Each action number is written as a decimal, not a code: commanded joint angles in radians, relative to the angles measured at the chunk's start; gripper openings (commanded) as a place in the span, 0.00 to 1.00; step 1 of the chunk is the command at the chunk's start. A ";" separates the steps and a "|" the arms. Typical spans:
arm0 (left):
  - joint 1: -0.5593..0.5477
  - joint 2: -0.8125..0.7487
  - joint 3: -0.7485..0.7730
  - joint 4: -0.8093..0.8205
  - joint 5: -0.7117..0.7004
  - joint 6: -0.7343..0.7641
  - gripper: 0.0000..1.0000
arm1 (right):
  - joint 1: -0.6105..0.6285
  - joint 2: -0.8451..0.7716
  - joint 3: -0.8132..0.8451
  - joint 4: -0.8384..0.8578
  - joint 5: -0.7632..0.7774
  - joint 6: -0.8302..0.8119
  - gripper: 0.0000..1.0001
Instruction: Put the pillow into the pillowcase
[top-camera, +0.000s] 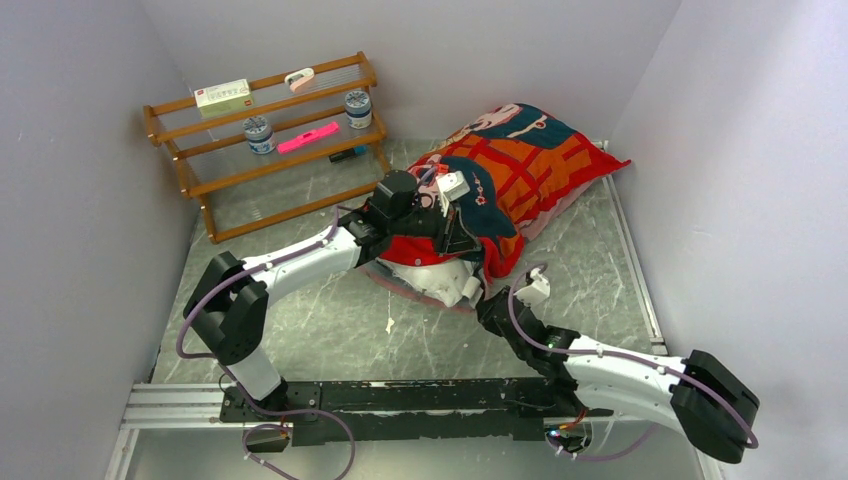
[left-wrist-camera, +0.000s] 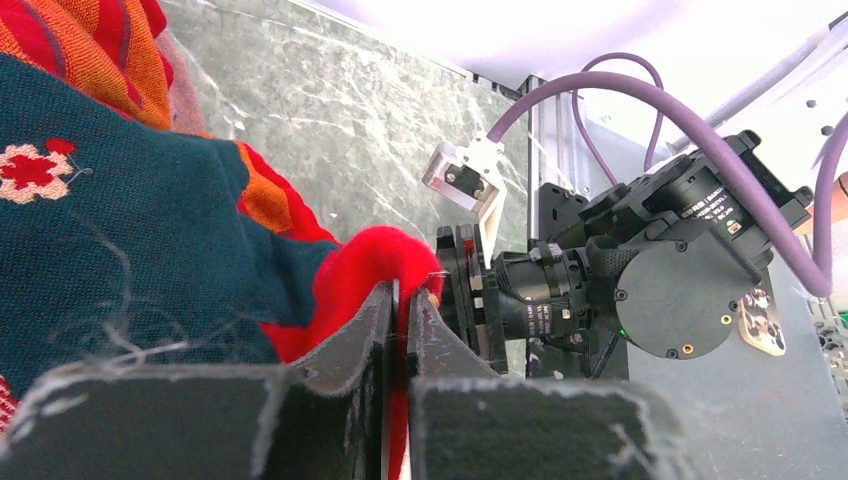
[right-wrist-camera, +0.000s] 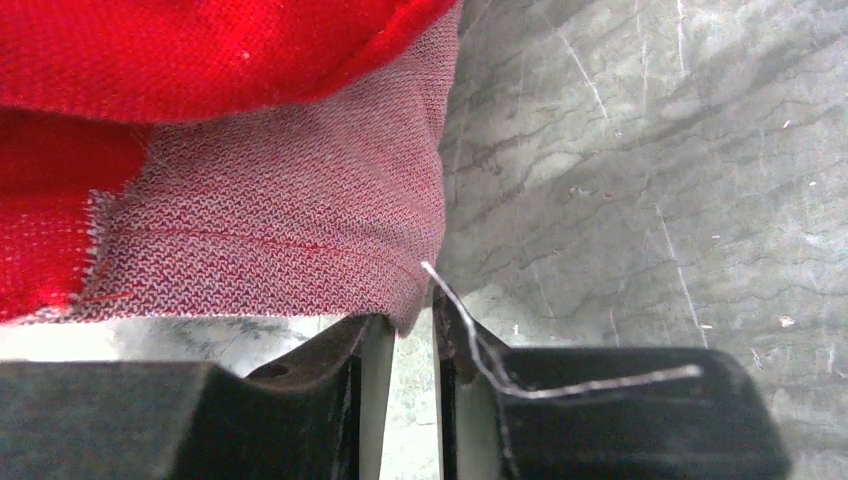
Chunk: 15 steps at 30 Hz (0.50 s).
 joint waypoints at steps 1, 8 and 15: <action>0.004 -0.010 0.006 0.044 0.034 -0.004 0.05 | 0.004 0.033 0.045 0.032 0.039 0.033 0.21; 0.023 -0.027 0.016 -0.002 0.069 0.027 0.05 | 0.005 -0.018 0.026 0.137 -0.015 -0.006 0.00; 0.043 -0.077 0.071 -0.247 0.079 0.184 0.05 | 0.006 -0.254 0.012 0.292 -0.216 -0.203 0.00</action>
